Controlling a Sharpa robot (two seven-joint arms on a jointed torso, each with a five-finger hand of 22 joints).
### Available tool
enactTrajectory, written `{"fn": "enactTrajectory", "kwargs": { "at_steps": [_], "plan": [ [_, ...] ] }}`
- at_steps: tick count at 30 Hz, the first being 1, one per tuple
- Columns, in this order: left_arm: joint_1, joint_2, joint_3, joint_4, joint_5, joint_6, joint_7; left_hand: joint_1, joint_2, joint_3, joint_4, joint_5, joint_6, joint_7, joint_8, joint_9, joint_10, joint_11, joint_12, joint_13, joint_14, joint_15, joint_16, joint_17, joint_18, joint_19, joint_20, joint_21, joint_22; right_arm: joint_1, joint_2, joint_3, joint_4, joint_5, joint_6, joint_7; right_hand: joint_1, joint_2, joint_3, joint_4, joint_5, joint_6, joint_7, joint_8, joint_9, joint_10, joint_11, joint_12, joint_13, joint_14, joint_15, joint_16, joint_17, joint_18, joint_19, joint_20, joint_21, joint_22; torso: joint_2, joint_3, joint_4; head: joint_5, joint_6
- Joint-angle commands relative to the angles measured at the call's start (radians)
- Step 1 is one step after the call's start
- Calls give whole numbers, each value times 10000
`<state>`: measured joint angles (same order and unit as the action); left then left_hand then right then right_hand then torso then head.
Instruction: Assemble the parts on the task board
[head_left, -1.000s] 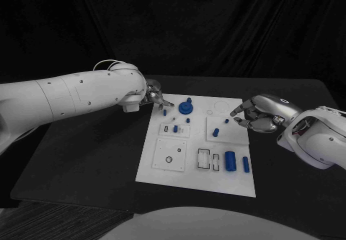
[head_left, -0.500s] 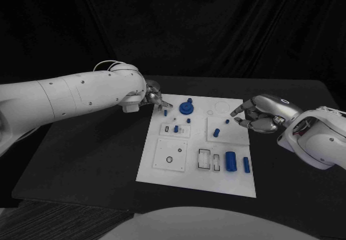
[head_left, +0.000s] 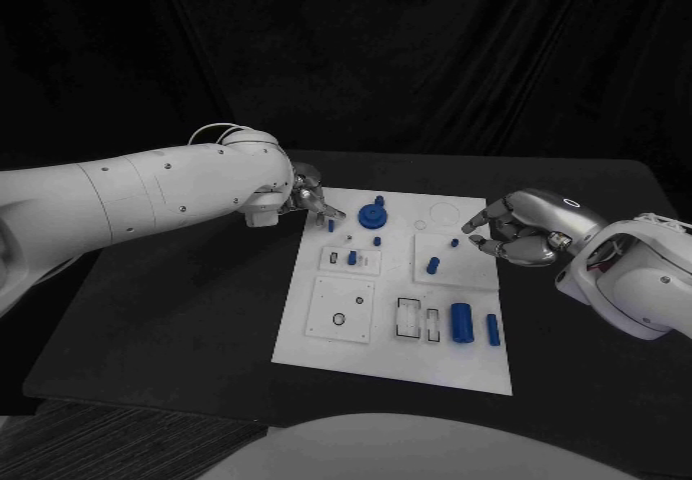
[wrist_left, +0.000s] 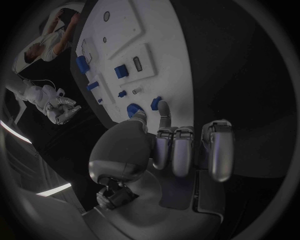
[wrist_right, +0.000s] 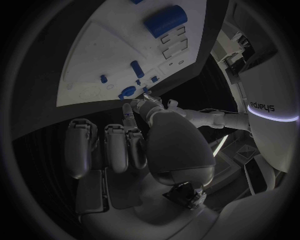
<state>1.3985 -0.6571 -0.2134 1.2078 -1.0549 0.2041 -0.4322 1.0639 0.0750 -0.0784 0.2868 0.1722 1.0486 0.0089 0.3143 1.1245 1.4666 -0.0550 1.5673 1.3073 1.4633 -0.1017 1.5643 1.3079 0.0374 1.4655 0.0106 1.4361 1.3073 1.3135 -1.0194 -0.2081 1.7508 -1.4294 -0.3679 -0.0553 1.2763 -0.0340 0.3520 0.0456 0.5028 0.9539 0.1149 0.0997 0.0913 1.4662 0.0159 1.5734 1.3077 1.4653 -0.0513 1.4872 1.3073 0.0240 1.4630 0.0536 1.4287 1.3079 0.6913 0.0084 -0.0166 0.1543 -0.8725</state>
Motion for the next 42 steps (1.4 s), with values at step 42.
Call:
{"fn": "enactTrajectory", "kwargs": {
  "at_steps": [42],
  "plan": [
    [-92, 256, 9, -189, 7, 235, 257, 1267, -71, 390, -380, 2097, 213, 108, -998, -922, 1042, 75, 35, 2635, 1075, 67, 65, 2629, -5, 382, 79, -252, 2148, -10, -10, 6, 38, -21, -58, -128, 10, 78, 31, 45, 48, 82, 19, -20, 17, 1045, 84, -26, 2631, 718, 45, -17, 944, 125, 436, 65, -18, 2144, 6, 8, -18, -33, -2]
  ]
}}
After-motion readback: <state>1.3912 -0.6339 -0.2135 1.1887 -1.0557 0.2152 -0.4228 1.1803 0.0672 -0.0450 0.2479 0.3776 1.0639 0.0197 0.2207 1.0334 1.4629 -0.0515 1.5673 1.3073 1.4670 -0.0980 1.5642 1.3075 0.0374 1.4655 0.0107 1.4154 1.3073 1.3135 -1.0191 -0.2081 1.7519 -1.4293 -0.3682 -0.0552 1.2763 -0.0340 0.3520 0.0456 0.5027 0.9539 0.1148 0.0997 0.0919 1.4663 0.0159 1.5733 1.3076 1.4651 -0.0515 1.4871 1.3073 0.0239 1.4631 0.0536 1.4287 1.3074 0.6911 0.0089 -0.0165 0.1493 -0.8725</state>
